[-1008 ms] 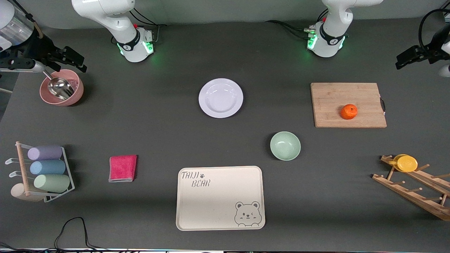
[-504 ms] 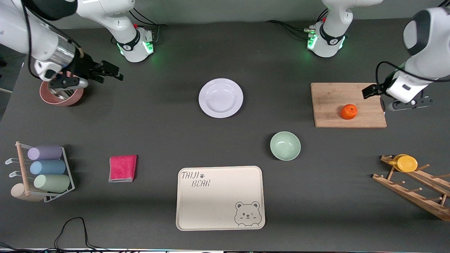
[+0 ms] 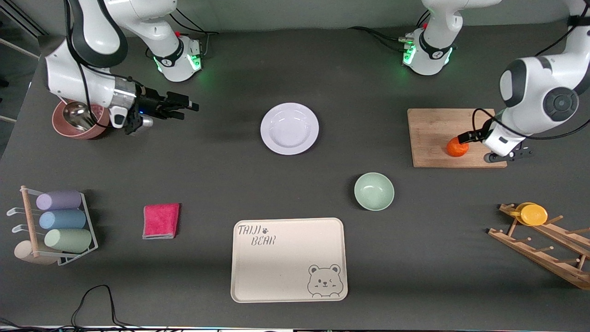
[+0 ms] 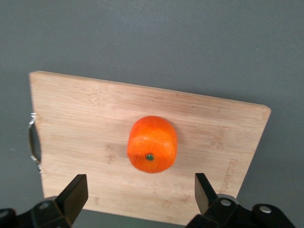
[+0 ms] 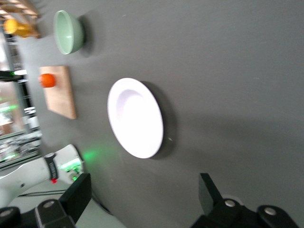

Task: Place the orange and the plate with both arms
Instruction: 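Close the left gripper on the orange while the right gripper grips the plate rim, then lift the orange off the cutting board with the left gripper, then carry the orange with the left gripper over the white plate, then lower the orange onto the plate and open the left gripper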

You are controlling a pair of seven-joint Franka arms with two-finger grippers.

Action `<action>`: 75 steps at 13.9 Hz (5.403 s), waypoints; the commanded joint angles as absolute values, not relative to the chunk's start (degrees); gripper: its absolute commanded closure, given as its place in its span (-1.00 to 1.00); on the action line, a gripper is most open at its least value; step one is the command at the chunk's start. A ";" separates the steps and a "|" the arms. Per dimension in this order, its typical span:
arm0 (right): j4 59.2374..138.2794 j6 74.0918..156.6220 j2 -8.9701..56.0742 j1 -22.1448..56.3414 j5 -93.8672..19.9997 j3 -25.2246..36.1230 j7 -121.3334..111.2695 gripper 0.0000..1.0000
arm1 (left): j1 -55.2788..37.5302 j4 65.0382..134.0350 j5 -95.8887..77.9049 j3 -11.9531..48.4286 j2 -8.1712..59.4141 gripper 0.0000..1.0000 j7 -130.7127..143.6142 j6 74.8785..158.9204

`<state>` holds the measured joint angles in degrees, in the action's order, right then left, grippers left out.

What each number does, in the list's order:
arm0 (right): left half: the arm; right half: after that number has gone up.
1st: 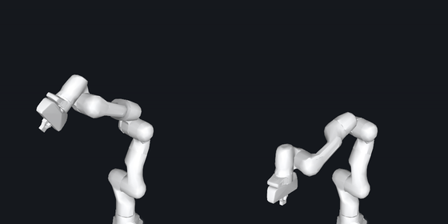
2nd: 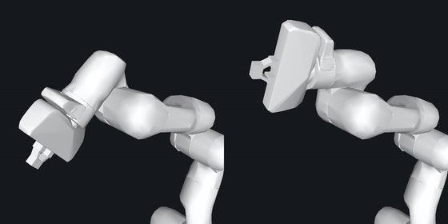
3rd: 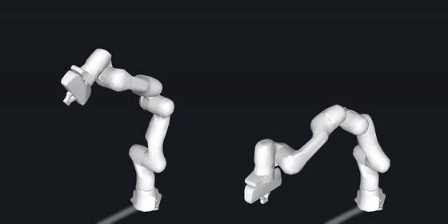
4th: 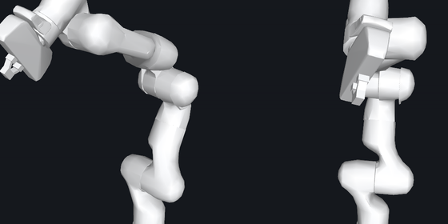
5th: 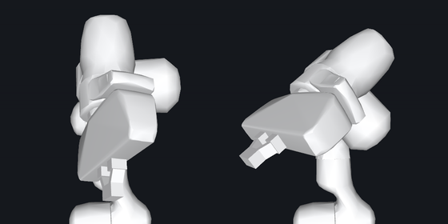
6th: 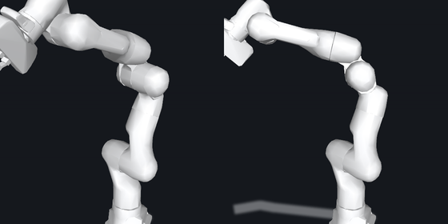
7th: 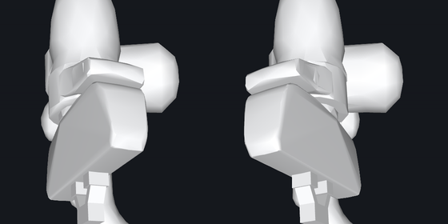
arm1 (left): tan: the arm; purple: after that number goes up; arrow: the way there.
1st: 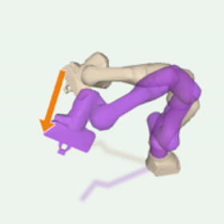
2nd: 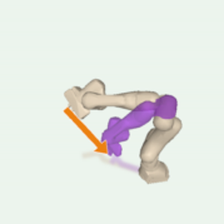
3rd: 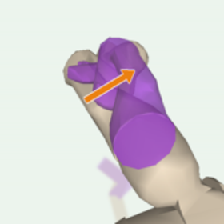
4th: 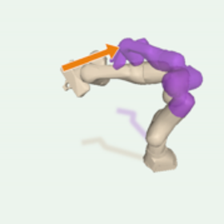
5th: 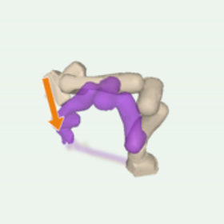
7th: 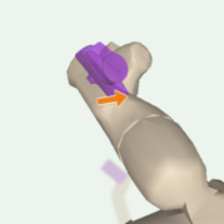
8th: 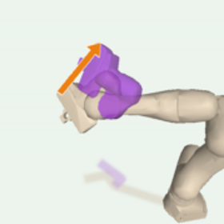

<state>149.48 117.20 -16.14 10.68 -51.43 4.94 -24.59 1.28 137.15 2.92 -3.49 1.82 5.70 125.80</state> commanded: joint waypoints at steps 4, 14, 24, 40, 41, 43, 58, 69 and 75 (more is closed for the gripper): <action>152.93 118.21 -0.46 13.53 -78.97 5.62 -54.88 -1.00 | 0.97 140.09 0.88 -3.25 7.82 -1.00 4.75 135.08; 153.99 108.90 17.39 15.12 -96.59 5.62 -78.22 -1.00 | 1.49 141.68 0.88 -3.25 10.11 1.00 2.55 139.92; 152.32 108.46 22.41 14.59 -97.91 5.63 -77.96 -0.93 | 0.27 139.93 0.88 -2.64 -5.67 1.00 3.16 125.11; 151.61 109.16 23.55 14.50 -98.00 5.71 -78.31 0.13 | -0.44 97.56 -0.95 4.82 -5.71 1.00 9.45 79.27; 151.26 109.16 23.64 14.50 -98.00 5.71 -78.31 0.13 | -0.44 97.47 -2.79 7.18 -5.10 1.00 13.84 79.63; 151.08 109.16 24.08 14.50 -98.00 5.71 -78.40 0.13 | -0.44 97.56 -4.65 13.24 -3.79 1.00 23.33 82.51; 150.12 109.16 26.10 14.59 -98.09 5.63 -82.97 0.13 | -24.51 97.91 2.52 30.50 24.05 1.00 77.66 118.01; 149.59 108.81 26.10 14.50 -98.09 5.62 -84.64 0.13 | -33.92 102.22 12.12 28.39 36.21 1.00 88.68 133.06; 149.50 108.81 26.10 14.50 -98.09 5.54 -84.64 0.13 | -34.01 102.13 12.48 27.69 37.09 0.42 88.95 134.74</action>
<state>150.38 109.25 24.98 14.35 -96.65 5.67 -82.46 -33.15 102.18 11.45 28.46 37.14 87.26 133.87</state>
